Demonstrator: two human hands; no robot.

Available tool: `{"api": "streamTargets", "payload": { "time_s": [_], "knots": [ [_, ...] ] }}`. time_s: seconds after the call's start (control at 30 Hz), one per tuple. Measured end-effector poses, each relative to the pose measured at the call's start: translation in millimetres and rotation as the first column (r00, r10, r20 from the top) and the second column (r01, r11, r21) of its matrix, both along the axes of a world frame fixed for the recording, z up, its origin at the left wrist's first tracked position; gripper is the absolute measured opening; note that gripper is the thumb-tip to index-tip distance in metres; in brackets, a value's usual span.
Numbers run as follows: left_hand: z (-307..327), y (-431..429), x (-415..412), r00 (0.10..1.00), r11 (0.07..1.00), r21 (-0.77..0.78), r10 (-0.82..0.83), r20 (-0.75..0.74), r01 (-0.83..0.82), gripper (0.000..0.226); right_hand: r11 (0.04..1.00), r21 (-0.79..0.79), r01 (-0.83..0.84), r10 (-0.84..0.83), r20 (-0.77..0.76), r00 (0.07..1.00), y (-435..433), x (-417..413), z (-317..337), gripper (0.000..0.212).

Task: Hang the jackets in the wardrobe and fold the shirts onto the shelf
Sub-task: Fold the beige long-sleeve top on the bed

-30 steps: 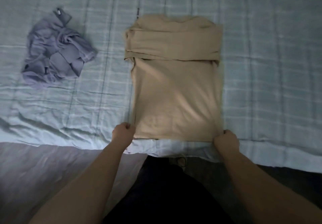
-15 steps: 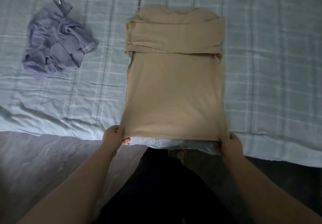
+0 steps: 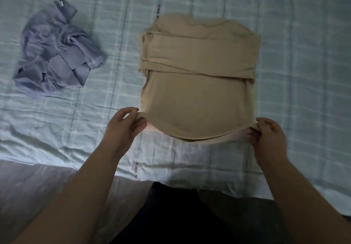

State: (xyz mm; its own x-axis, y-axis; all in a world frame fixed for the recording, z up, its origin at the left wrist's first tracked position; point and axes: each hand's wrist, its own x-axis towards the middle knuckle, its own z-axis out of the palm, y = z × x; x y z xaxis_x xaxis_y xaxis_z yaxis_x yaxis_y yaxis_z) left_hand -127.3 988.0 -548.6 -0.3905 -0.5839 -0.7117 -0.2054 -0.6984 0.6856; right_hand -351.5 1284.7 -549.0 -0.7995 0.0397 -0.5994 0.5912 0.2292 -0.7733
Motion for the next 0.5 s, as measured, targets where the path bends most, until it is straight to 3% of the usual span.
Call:
{"api": "streamTargets", "payload": {
  "time_s": [0.1,0.27,0.3,0.4,0.43,0.5],
  "knots": [
    [-4.8,-33.2,-42.4,0.995,0.997,0.065,0.048,-0.087,-0.042,0.006,0.994,-0.074,0.077,-0.077,0.004,0.997,-32.7,-48.6,-6.9,0.014],
    [-16.7,-98.7,-121.4,0.988,0.989,0.106,0.110,-0.106,-0.098,0.007,0.977,-0.134,0.167,-0.162,0.042,0.986,-82.6,-125.0,-19.2,0.009],
    [-19.0,-112.4,-139.1,0.987,0.989,0.107,0.116,-0.108,-0.105,0.007,0.988,-0.100,0.121,-0.122,-0.004,0.993,-90.3,-138.9,-25.8,0.016],
    [-23.6,-149.5,-190.4,0.988,0.992,0.099,0.085,-0.130,-0.073,0.010,0.988,-0.135,0.079,-0.084,-0.028,0.996,-115.5,-181.0,-48.4,0.072],
    [-24.6,-160.2,-206.9,0.989,0.995,0.091,0.063,-0.135,-0.051,0.012,0.998,-0.051,0.028,-0.034,-0.116,0.993,-120.7,-192.1,-55.4,0.080],
    [-28.5,-178.6,-236.1,0.990,0.996,0.082,0.036,-0.138,-0.025,0.013,0.998,0.059,-0.033,0.041,-0.150,0.988,-139.7,-213.5,-62.3,0.066]
  ]
}}
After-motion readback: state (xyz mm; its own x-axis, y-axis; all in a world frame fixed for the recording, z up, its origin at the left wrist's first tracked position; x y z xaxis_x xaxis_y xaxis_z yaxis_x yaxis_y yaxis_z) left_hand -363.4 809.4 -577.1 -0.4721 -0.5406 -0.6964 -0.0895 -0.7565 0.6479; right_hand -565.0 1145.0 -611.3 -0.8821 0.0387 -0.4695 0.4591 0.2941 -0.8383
